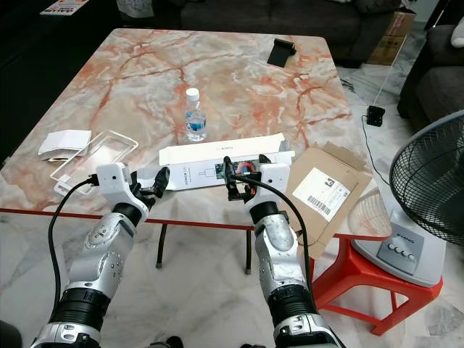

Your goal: Picking trash to rubbish bin

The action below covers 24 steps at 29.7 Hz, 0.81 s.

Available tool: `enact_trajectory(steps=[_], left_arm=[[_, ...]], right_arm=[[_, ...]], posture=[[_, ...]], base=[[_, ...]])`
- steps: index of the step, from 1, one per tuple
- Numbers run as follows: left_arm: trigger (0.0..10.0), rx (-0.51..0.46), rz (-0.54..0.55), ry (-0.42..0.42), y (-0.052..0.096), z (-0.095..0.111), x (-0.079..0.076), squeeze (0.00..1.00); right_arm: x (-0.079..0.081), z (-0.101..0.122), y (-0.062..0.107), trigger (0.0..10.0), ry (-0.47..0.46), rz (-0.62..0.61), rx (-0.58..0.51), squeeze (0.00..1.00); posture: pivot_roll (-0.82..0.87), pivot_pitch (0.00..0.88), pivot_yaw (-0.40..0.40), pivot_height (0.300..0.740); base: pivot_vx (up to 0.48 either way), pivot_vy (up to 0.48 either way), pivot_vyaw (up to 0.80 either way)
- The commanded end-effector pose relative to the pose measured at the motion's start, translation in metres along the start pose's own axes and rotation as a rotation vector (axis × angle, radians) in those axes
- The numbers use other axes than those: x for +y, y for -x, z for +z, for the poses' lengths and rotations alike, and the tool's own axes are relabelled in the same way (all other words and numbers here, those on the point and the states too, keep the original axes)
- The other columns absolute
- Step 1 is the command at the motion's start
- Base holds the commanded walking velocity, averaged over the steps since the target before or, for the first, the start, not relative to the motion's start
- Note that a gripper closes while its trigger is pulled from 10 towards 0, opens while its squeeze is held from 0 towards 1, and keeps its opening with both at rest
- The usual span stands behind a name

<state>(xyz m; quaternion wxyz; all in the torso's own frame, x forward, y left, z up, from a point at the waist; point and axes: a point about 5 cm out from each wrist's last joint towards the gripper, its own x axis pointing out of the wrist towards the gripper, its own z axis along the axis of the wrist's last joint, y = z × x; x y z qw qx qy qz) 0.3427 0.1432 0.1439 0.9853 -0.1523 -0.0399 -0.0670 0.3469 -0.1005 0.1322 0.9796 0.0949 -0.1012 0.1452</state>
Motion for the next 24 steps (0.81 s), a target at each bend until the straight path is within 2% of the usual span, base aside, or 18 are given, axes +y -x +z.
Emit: enact_trajectory(steps=[1, 4, 8, 13, 14, 16, 18, 24], left_arm=[[10.0, -0.032, 0.013, 0.035, 0.002, 0.008, 0.001, 0.00], [10.0, -0.062, 0.019, 0.083, 0.004, 0.017, 0.003, 0.00], [10.0, -0.056, 0.035, 0.137, 0.007, 0.017, 0.008, 0.00], [10.0, -0.031, 0.040, 0.144, 0.012, 0.013, 0.013, 0.00], [10.0, 0.012, 0.014, 0.168, 0.012, 0.007, 0.013, 0.00], [10.0, 0.048, -0.007, 0.162, 0.011, 0.002, 0.013, 0.00], [10.0, 0.051, -0.011, 0.161, 0.010, 0.001, 0.012, 0.00], [10.0, 0.084, -0.062, 0.175, 0.005, 0.000, 0.004, 0.00]], right_arm=[[0.000, 0.001, 0.002, 10.0, -0.012, -0.007, -0.004, 0.00], [0.001, 0.000, 0.001, 10.0, -0.015, -0.007, -0.002, 0.00], [0.002, -0.001, 0.001, 10.0, -0.017, -0.004, 0.001, 0.00], [0.002, -0.001, 0.001, 10.0, -0.019, -0.004, 0.003, 0.00], [0.001, 0.000, 0.001, 10.0, -0.018, -0.004, 0.002, 0.00], [0.001, 0.000, 0.000, 10.0, -0.016, -0.004, 0.002, 0.00], [0.001, 0.000, 0.000, 10.0, -0.015, -0.004, 0.003, 0.00], [-0.001, 0.001, 0.001, 10.0, -0.013, -0.007, 0.000, 0.00]], posture=[[0.06, 0.189, -0.020, 0.740], [0.06, 0.191, -0.020, 0.740], [0.07, 0.194, -0.021, 0.740], [0.07, 0.196, -0.022, 0.740], [0.06, 0.199, -0.024, 0.740], [0.06, 0.199, -0.025, 0.740], [0.06, 0.199, -0.026, 0.740], [0.06, 0.198, -0.027, 0.740]], base=[[0.000, 0.000, 0.00], [0.000, 0.000, 0.00], [0.000, 0.000, 0.00], [0.000, 0.000, 0.00], [0.000, 0.000, 0.00], [0.000, 0.000, 0.00], [0.000, 0.000, 0.00], [0.000, 0.000, 0.00]])
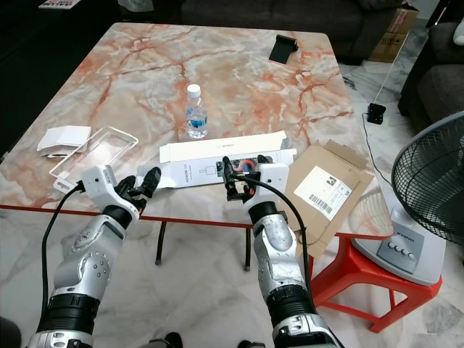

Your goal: Picking trash to rubbish bin

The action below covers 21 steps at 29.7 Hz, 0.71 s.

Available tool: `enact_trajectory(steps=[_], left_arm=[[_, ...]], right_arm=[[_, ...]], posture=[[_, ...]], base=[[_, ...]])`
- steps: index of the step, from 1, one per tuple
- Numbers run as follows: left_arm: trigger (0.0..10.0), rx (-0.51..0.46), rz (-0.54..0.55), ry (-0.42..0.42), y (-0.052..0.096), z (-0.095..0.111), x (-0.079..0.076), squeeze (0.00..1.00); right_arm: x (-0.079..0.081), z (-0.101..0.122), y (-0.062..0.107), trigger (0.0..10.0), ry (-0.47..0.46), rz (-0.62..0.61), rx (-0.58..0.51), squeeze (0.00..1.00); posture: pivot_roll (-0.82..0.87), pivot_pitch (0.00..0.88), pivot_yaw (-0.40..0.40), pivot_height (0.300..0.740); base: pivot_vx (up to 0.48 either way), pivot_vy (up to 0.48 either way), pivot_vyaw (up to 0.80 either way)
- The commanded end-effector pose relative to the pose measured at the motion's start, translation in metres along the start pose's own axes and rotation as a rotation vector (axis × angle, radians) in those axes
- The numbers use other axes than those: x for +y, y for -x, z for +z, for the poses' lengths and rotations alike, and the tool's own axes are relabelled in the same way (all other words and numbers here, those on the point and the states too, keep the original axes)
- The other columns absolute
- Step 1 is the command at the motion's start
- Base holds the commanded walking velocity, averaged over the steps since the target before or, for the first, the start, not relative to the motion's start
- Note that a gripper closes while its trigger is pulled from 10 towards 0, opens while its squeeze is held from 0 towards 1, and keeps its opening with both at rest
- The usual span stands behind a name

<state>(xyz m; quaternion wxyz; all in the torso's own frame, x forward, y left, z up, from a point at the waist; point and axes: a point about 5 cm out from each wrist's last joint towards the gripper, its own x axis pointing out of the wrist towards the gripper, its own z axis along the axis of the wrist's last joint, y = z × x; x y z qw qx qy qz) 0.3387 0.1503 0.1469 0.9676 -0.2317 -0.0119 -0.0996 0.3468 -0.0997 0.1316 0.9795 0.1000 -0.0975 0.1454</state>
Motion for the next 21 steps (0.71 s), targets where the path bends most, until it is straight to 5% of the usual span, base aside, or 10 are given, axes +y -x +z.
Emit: enact_trajectory(steps=[1, 6, 8, 9, 21], left_arm=[[10.0, 0.048, -0.023, 0.021, -0.0006, -0.0077, -0.0035, 0.00], [10.0, 0.084, -0.031, 0.055, -0.0001, -0.0148, -0.0057, 0.00], [9.1, 0.086, -0.034, 0.054, 0.0000, -0.0149, -0.0064, 0.00], [0.0, 0.079, -0.032, 0.060, 0.0001, -0.0140, -0.0059, 0.00], [0.0, 0.040, -0.016, 0.054, -0.0002, -0.0076, -0.0045, 0.00]], right_arm=[[-0.0015, 0.0017, 0.0009, 10.0, -0.002, -0.006, -0.005, 0.00], [-0.0011, 0.0013, 0.0012, 10.0, -0.002, -0.006, -0.005, 0.00], [-0.0024, 0.0017, 0.0011, 10.0, -0.004, -0.013, -0.005, 0.00], [-0.0022, 0.0014, 0.0013, 10.0, -0.002, -0.012, -0.005, 0.00], [-0.0010, -0.0005, 0.0014, 10.0, -0.005, -0.014, -0.002, 0.00]], posture=[[0.06, 0.196, -0.026, 0.740], [0.05, 0.194, -0.026, 0.740], [0.05, 0.194, -0.025, 0.740], [0.05, 0.189, -0.024, 0.740], [0.06, 0.181, -0.023, 0.740]], base=[[0.000, 0.000, 0.00], [0.000, 0.000, 0.00], [0.000, 0.000, 0.00], [0.000, 0.000, 0.00], [0.000, 0.000, 0.00]])
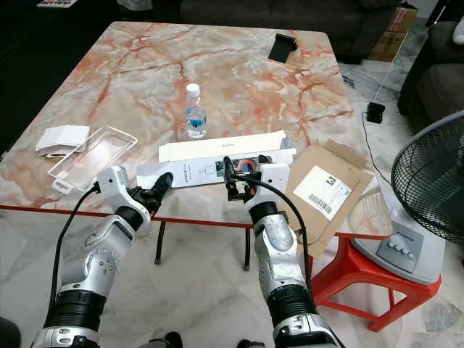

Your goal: Picking trash to rubbish bin

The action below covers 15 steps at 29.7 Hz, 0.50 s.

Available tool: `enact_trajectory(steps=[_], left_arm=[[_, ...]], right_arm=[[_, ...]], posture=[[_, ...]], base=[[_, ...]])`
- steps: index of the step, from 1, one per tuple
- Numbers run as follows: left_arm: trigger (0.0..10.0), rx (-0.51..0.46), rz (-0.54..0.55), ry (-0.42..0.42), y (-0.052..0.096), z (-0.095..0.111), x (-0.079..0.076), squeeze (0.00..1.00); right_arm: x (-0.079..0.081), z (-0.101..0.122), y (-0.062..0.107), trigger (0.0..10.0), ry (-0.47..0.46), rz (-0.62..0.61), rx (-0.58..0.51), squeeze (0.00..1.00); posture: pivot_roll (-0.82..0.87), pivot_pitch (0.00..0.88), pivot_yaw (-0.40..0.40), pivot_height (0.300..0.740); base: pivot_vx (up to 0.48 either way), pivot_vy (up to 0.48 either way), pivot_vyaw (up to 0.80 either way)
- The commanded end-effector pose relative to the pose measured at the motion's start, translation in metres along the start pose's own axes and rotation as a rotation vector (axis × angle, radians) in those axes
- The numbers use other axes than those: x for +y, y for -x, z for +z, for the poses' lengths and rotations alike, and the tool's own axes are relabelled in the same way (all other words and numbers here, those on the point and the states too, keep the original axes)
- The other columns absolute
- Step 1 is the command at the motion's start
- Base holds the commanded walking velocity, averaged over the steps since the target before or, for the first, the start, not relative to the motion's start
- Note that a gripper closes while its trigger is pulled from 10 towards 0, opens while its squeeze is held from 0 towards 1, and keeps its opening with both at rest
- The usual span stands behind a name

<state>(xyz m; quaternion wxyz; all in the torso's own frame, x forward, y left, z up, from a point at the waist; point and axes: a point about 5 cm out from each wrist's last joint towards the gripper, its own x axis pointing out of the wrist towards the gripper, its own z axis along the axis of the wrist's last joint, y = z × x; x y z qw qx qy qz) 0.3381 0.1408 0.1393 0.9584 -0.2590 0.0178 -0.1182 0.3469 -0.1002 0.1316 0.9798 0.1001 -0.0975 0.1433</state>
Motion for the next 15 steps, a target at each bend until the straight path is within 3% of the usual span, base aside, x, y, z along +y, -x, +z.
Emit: enact_trajectory(steps=[1, 15], left_arm=[[0.0, -0.032, 0.009, -0.005, 0.0005, 0.0046, -0.0002, 0.00], [0.0, -0.071, -0.023, 0.004, 0.0024, 0.0064, -0.0079, 0.00]], right_arm=[[-0.0003, -0.0011, 0.0015, 10.0, -0.007, -0.010, -0.001, 0.00], [-0.0009, -0.0022, 0.0024, 10.0, -0.005, -0.012, 0.004, 0.00]], posture=[[0.06, 0.180, -0.023, 0.740], [0.06, 0.165, -0.021, 0.740]], base=[[0.000, 0.000, 0.00], [0.000, 0.000, 0.00]])
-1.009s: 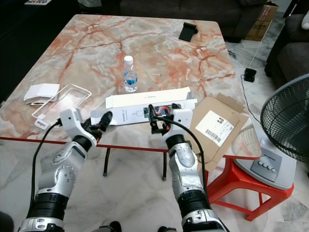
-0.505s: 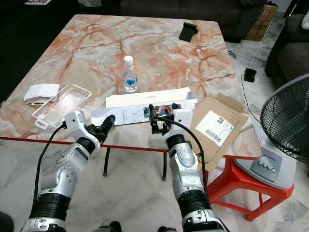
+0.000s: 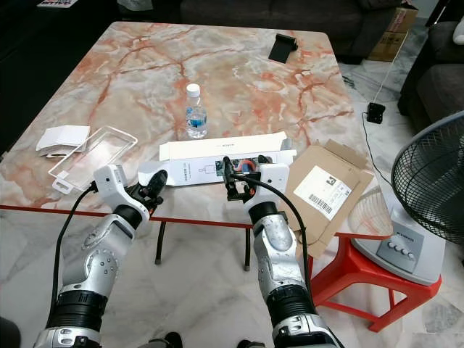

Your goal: Picking trash to rubbish bin

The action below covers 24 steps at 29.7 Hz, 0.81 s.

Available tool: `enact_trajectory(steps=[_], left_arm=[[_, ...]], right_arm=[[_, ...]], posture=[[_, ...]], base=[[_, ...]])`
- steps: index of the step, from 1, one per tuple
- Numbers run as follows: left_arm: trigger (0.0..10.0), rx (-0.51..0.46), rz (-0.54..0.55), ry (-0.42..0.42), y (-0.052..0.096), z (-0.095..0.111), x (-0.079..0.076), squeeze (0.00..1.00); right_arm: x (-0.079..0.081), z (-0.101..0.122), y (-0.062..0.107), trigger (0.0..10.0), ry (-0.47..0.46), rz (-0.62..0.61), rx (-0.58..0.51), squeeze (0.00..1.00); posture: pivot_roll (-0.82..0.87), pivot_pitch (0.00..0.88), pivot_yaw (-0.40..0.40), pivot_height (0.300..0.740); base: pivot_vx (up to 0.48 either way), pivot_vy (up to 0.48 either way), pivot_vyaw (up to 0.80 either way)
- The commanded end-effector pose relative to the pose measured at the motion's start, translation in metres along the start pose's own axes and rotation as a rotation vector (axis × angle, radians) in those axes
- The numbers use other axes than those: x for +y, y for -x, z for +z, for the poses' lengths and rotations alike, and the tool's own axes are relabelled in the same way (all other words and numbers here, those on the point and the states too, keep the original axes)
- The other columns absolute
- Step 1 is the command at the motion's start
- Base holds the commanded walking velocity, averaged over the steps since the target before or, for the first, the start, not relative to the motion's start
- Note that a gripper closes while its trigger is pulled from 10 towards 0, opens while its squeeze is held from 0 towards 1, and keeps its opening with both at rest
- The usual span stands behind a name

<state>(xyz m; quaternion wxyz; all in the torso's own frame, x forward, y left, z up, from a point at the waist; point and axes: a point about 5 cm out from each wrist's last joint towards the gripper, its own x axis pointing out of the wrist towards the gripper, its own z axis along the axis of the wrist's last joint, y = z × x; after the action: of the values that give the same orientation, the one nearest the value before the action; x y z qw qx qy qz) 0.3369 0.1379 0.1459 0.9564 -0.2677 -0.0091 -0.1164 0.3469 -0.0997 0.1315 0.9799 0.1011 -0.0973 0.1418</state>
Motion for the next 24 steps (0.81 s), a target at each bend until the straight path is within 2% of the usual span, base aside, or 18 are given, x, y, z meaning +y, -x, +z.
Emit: enact_trajectory(steps=[1, 14, 17, 23, 24], left_arm=[[0.0, -0.019, -0.014, -0.008, 0.002, 0.003, -0.003, 0.00], [0.0, -0.068, -0.032, -0.011, 0.010, 0.004, -0.013, 0.00], [0.0, -0.125, -0.071, -0.063, 0.009, 0.014, -0.025, 0.00], [0.0, -0.177, -0.078, -0.112, 0.005, 0.022, -0.036, 0.00], [2.6, -0.189, -0.102, -0.162, 0.005, 0.025, -0.043, 0.00]], right_arm=[[-0.002, -0.002, 0.002, 10.0, -0.002, -0.008, 0.003, 0.00], [0.000, -0.001, 0.001, 10.0, -0.006, -0.006, -0.003, 0.00], [-0.001, 0.001, 0.000, 10.0, -0.004, -0.010, -0.016, 0.00], [-0.002, 0.005, -0.001, 10.0, -0.006, -0.015, -0.036, 0.00], [-0.004, 0.008, -0.003, 10.0, -0.004, -0.022, -0.047, 0.00]], posture=[[0.06, 0.164, -0.021, 0.740], [0.06, 0.143, -0.019, 0.740], [0.06, 0.133, -0.019, 0.740], [0.07, 0.120, -0.019, 0.740], [0.06, 0.117, -0.017, 0.740]], base=[[0.000, 0.000, 0.00], [0.000, 0.000, 0.00], [0.000, 0.000, 0.00], [0.000, 0.000, 0.00], [0.000, 0.000, 0.00]])
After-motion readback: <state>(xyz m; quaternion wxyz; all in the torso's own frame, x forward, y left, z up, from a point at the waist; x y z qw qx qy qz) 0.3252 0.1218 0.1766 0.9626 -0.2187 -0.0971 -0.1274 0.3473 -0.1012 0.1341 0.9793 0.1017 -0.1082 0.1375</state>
